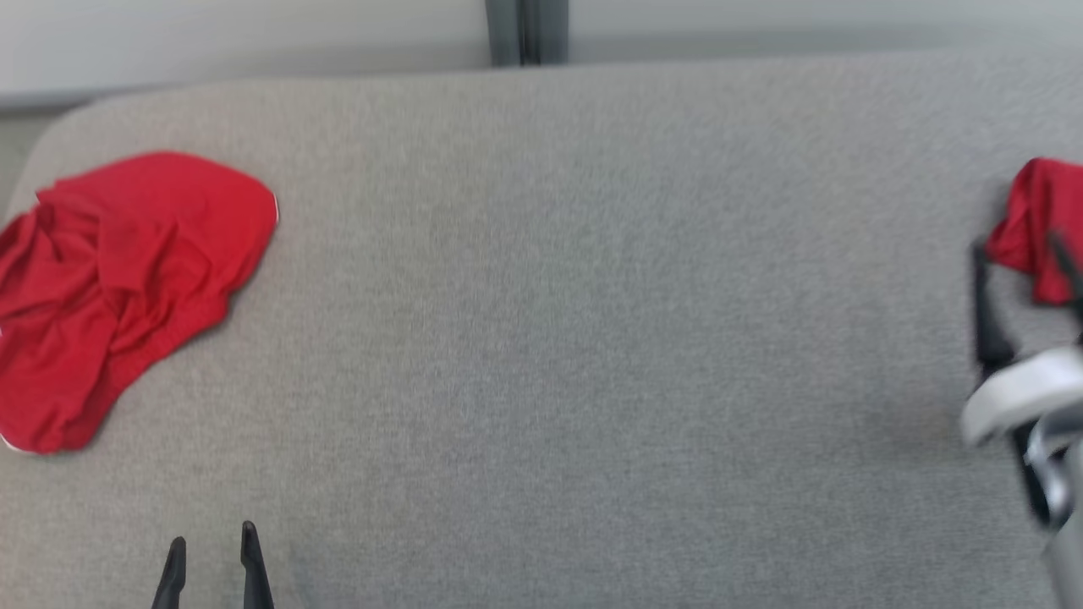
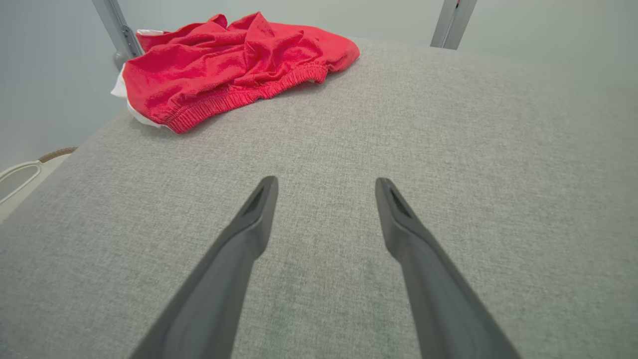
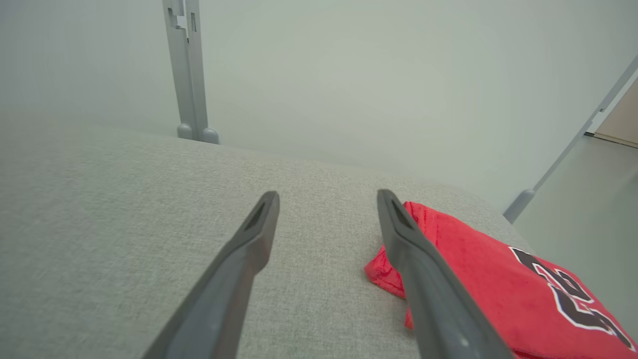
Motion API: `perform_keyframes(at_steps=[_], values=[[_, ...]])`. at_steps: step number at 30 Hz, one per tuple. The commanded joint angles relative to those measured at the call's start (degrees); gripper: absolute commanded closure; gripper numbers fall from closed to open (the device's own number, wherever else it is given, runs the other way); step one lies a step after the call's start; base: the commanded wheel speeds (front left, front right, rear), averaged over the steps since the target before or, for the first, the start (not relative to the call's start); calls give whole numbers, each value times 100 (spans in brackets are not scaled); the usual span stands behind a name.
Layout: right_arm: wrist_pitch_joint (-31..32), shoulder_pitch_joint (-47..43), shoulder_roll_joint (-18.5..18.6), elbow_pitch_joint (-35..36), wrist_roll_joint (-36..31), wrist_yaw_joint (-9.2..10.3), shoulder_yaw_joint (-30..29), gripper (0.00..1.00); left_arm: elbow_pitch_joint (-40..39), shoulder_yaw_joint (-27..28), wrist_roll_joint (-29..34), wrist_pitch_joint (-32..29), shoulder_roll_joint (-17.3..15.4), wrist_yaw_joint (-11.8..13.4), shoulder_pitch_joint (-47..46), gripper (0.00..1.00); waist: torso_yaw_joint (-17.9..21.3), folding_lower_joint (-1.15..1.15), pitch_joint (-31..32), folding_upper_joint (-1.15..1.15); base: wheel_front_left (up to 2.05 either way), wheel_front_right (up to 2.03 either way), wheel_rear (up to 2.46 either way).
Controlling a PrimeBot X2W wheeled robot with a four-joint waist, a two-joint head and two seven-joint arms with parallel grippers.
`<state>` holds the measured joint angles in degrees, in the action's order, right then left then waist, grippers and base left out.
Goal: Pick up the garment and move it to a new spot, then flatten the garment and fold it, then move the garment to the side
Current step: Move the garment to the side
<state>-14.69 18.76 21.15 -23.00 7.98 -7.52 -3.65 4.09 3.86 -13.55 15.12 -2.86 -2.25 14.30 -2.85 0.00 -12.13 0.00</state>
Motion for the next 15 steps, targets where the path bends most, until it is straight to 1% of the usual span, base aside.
perform_keyframes(at_steps=[1, 3, 4, 6, 7, 8, 11, 15], values=[[-41, -490, -186, 246, -56, 6, 130, 0, -17, 26, -17, 0, -8, 17, 102, 0, 470, 0, 1462, 0, 0, 0, 0], [-56, -1018, -575, 571, -69, 6, 134, 0, -21, 86, -46, 0, -11, 35, 192, 0, 491, 0, 1588, 0, 0, 0, 0], [-52, -1295, -755, 743, -113, 4, 259, 0, -21, 89, -64, 0, -8, 32, 231, 0, 503, 0, 1633, 0, 0, 0, 0], [-50, -1682, -1057, 1012, -152, 7, 175, 0, -16, 102, -108, 0, -9, 43, 242, 0, 526, 0, 1683, 0, 0, 0, 0], [-48, -1942, -1177, 1099, -280, 6, 309, 0, 1, 74, -122, 0, -8, 14, 232, 0, 538, 0, 1706, 0, 0, 0, 0], [-48, -2143, -1342, 1189, -339, 10, 285, 0, 19, 32, -134, 0, -8, -41, 239, 0, 549, 0, 1727, 0, 0, 0, 0], [-48, -2578, -1596, 1388, -546, 8, 283, 0, 99, -96, -142, 0, -9, -147, 225, 0, 575, 0, 1749, 0, 0, 0, 0], [-49, -2870, -1768, 1515, -712, 6, 252, 0, 205, -250, -146, 0, -9, -298, 110, 0, 621, 0, 1728, 0, 0, 0, 0]])
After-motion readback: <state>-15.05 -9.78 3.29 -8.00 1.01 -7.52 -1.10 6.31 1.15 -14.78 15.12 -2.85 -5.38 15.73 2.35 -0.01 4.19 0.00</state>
